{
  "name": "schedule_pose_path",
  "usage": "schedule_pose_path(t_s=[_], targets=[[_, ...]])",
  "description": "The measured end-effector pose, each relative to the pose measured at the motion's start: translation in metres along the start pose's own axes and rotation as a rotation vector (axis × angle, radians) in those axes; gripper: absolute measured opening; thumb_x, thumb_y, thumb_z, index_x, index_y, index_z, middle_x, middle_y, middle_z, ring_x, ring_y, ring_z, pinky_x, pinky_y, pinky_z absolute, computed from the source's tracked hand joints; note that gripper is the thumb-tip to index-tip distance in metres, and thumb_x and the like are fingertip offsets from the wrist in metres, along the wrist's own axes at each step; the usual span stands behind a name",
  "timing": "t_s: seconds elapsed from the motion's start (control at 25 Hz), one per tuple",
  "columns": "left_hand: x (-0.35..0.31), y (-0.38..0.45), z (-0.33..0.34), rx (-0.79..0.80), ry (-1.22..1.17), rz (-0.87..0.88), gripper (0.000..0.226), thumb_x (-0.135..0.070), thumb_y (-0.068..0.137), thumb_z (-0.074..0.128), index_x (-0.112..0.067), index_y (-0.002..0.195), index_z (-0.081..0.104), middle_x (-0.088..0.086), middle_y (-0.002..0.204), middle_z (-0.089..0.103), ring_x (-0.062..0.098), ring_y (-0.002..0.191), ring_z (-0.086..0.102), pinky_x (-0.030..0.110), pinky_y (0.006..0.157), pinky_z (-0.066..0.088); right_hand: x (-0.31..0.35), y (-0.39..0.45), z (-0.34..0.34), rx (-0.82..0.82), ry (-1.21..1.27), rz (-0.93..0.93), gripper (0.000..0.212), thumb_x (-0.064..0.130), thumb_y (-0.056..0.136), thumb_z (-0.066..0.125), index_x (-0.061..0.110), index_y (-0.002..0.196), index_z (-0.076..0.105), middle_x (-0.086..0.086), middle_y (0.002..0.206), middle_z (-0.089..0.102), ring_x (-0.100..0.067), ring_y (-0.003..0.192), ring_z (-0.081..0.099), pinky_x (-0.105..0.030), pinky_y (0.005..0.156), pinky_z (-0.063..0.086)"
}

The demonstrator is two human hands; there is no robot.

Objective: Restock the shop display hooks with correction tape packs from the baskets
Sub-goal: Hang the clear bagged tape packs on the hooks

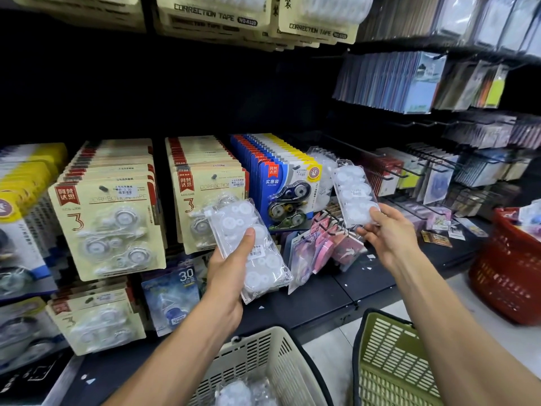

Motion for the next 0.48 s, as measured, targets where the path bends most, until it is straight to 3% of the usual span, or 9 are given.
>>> schedule_pose_path(t_s=[0.16, 0.24, 0.32, 0.4, 0.48], targets=[[0.002, -0.001, -0.001, -0.005, 0.006, -0.009, 0.037, -0.028, 0.089, 0.075, -0.019, 0.124, 0.067, 0.004, 0.111, 0.077, 0.022, 0.094, 0.075, 0.035, 0.079, 0.059, -0.001, -0.001, 0.003, -0.021, 0.172, 0.032, 0.046, -0.002, 0.098, 0.055, 0.003, 0.141, 0.039, -0.016, 0.103, 0.054, -0.022, 0.075, 0.060, -0.033, 0.061, 0.063], [0.004, 0.000, -0.001, -0.005, 0.011, -0.008, 0.036, -0.028, 0.089, 0.075, -0.019, 0.124, 0.067, 0.004, 0.109, 0.078, 0.021, 0.092, 0.075, 0.034, 0.075, 0.060, -0.005, -0.001, 0.006, 0.042, 0.270, 0.103, 0.054, -0.006, 0.098, 0.051, 0.007, 0.148, 0.034, -0.022, 0.132, 0.047, -0.033, 0.098, 0.063, -0.040, 0.081, 0.062], [0.004, -0.001, -0.001, -0.003, 0.022, -0.007, 0.037, -0.028, 0.089, 0.075, -0.019, 0.124, 0.067, 0.004, 0.109, 0.078, 0.021, 0.093, 0.076, 0.033, 0.074, 0.060, -0.012, -0.001, 0.011, 0.125, 0.334, 0.172, 0.067, -0.006, 0.098, 0.049, 0.016, 0.156, 0.023, -0.023, 0.153, 0.031, -0.042, 0.122, 0.054, -0.047, 0.103, 0.051], [0.004, -0.002, -0.001, 0.002, 0.023, -0.025, 0.035, -0.029, 0.091, 0.073, -0.018, 0.123, 0.067, 0.005, 0.109, 0.078, 0.024, 0.095, 0.076, 0.034, 0.074, 0.061, -0.017, 0.002, 0.010, 0.109, 0.098, 0.138, 0.079, -0.003, 0.096, 0.052, 0.024, 0.159, 0.013, -0.018, 0.158, 0.027, -0.039, 0.135, 0.044, -0.048, 0.110, 0.043], [0.003, -0.004, 0.003, 0.035, -0.030, -0.071, 0.028, -0.033, 0.097, 0.064, -0.016, 0.119, 0.069, 0.007, 0.105, 0.078, 0.027, 0.093, 0.075, 0.039, 0.080, 0.060, -0.014, 0.001, 0.007, 0.025, -0.364, 0.041, 0.080, 0.005, 0.092, 0.062, 0.027, 0.157, 0.021, -0.011, 0.157, 0.035, -0.031, 0.131, 0.049, -0.048, 0.109, 0.044]])
Point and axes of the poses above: each hand's wrist, its own y-axis towards the middle knuckle, its own z-axis out of the palm, x = y × z, the point moved 6 cm from there along y, towards the middle knuckle
